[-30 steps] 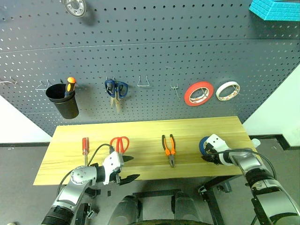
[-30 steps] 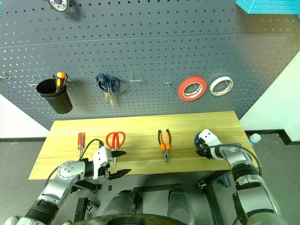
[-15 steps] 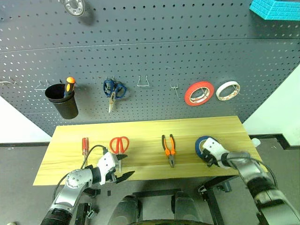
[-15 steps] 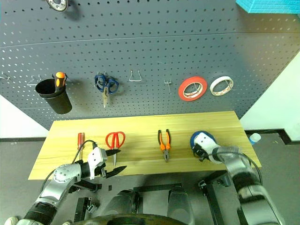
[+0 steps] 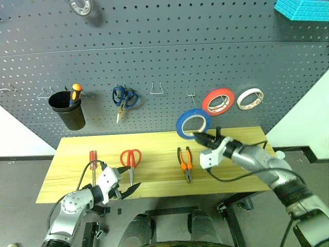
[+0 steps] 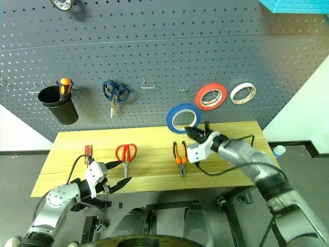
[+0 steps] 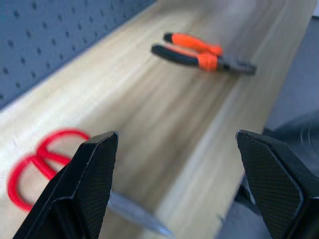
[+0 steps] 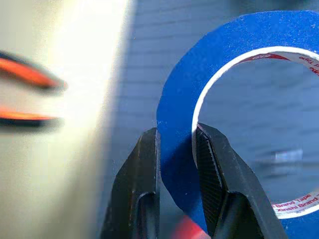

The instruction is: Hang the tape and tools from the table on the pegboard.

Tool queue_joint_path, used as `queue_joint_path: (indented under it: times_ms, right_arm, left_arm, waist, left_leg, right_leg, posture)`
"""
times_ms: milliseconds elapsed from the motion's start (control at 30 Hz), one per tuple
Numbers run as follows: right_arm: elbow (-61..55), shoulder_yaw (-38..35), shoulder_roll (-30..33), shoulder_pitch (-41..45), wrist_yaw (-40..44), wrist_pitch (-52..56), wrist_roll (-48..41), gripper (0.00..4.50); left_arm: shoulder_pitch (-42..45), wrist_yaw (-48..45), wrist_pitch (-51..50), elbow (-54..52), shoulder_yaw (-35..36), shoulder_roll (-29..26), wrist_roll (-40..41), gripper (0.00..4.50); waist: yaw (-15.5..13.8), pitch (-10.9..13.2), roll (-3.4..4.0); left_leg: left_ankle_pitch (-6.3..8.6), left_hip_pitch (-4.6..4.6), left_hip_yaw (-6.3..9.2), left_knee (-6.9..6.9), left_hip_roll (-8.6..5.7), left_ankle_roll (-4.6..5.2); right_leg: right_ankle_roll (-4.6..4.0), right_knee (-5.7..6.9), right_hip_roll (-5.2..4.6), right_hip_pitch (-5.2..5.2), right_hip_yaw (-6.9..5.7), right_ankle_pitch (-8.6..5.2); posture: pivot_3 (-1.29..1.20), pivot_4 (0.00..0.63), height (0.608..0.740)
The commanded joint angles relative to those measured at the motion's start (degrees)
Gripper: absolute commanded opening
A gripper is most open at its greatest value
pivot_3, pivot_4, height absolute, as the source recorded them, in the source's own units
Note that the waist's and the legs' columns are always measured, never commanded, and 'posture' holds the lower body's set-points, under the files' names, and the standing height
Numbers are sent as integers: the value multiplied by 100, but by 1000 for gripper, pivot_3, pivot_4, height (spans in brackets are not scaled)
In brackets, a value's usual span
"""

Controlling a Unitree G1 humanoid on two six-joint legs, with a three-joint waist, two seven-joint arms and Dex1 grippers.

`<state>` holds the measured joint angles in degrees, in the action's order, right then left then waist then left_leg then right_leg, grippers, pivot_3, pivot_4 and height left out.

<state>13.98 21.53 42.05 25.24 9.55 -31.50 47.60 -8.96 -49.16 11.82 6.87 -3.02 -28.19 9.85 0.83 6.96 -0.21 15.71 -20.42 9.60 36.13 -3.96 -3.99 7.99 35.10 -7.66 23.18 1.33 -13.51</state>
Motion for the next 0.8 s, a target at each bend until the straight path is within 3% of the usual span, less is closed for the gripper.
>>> queue_joint_path:
  times_ms: [33,267,533,633,800]
  right_arm:
    - [45,-114,-15,493,-242,75,199,655]
    - [731,55,-86,1012,363,146,-45,655]
    - [903,205,38,856,924,-233,-370,3289]
    - [819,345,50,489,1442,-463,-762,3289]
    - [1033,52,-805,-38,2449,403,-2360,3289]
  left_arm:
    - [111,94,-321,-448,90,-46,149,3956]
    - [272,212,-823,-845,12,-5,160,3956]
    - [263,327,-1219,-1274,-11,-1,174,3956]
    - [224,383,-1500,-1562,-18,-30,206,3956]
    - [334,294,-2047,-1881,-12,-248,197,3956]
  waist:
    - [-3,0,0]
    - [15,-1,-1]
    - [31,1,1]
    - [17,-1,-3]
    - [91,6,-4]
  left_leg:
    - [0,-1,0,-3,0,0]
    - [0,-1,1,-7,-1,1]
    - [0,2,1,-6,-1,1]
    - [0,2,1,-6,-1,1]
    - [0,6,0,-6,2,2]
  right_leg:
    - [-6,-1,0,2,0,4]
    - [-8,-3,0,0,1,6]
    - [-9,0,2,0,2,7]
    - [-7,-1,1,-2,2,7]
    - [-7,0,3,-4,4,6]
  posture:
    - [-49,71,732]
    - [-47,66,732]
    - [-42,71,732]
    - [-46,73,732]
    - [-56,77,732]
